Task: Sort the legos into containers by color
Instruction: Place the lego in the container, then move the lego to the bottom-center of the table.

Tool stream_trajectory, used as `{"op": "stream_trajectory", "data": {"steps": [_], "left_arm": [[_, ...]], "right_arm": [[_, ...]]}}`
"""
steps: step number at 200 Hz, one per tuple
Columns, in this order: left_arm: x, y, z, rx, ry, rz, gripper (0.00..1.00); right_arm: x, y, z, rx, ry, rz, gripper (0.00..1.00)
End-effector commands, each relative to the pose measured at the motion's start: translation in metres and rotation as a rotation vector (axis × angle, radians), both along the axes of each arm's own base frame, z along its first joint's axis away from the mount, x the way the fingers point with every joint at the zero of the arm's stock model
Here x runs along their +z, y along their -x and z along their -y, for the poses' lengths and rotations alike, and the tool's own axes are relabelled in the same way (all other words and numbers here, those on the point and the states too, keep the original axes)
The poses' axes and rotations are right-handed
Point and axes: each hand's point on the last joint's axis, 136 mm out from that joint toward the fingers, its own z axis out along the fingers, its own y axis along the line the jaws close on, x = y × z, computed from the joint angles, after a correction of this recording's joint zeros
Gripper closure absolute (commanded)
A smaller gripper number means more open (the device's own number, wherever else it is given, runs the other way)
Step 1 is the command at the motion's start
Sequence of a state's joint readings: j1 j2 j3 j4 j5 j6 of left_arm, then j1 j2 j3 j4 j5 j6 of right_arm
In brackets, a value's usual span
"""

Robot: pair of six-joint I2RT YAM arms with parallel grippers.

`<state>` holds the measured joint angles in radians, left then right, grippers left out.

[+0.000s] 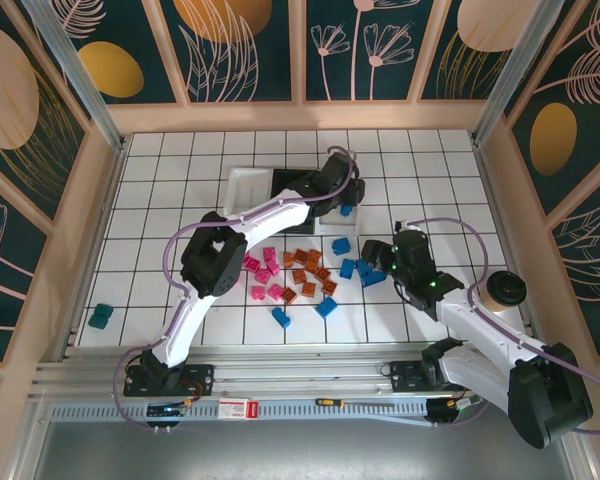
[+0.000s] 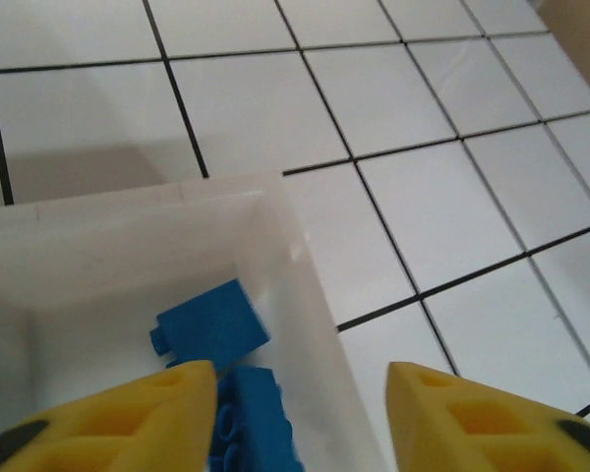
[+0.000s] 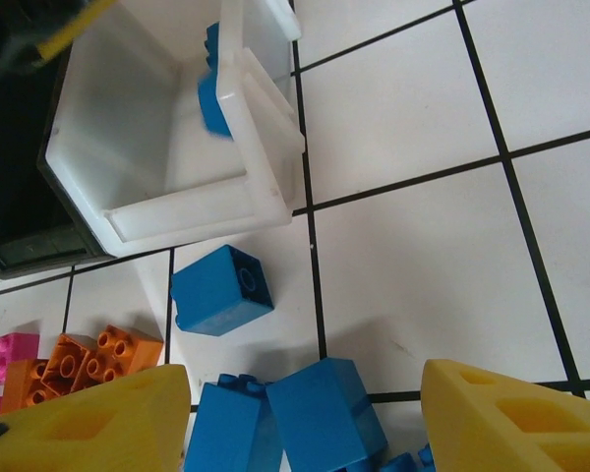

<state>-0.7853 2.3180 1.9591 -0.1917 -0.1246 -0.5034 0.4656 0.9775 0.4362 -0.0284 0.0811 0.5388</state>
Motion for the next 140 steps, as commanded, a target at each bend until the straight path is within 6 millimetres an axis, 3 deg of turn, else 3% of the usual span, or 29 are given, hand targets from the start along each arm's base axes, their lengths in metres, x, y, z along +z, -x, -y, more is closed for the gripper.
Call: {"op": "stream_trajectory", "data": {"steps": [1,40,58,66,92,101,126,130,140], "left_arm": [[0.034,0.000,0.006,-0.020,0.054,0.028,0.45],[0.083,0.030,-0.007,-0.064,0.174,0.069,0.25],[0.097,0.052,-0.021,-0.081,0.227,0.083,0.09],[0.099,0.064,-0.029,-0.086,0.240,0.084,0.01],[0.091,0.100,-0.062,-0.075,0.253,0.077,0.01],[0.098,0.113,-0.076,-0.070,0.274,0.088,0.01],[0.082,0.144,-0.109,-0.044,0.273,0.068,0.01],[0.071,0.151,-0.116,-0.037,0.258,0.054,0.01],[0.064,0.159,-0.129,-0.021,0.255,0.049,0.01]], "right_arm": [[-0.008,0.006,0.003,-0.015,-0.004,-0.033,0.36],[-0.019,0.009,0.005,-0.017,0.022,-0.081,0.36],[-0.024,0.007,0.005,-0.016,0.040,-0.091,0.36],[-0.024,0.005,0.003,-0.006,0.042,-0.092,0.36],[-0.029,0.001,-0.002,0.020,0.073,-0.128,0.38],[-0.033,0.002,0.001,0.006,0.092,-0.148,0.38],[-0.044,0.006,0.013,-0.042,0.134,-0.178,0.38],[-0.044,0.005,0.013,-0.042,0.133,-0.174,0.38],[-0.043,0.002,0.011,-0.034,0.128,-0.160,0.37]]}}
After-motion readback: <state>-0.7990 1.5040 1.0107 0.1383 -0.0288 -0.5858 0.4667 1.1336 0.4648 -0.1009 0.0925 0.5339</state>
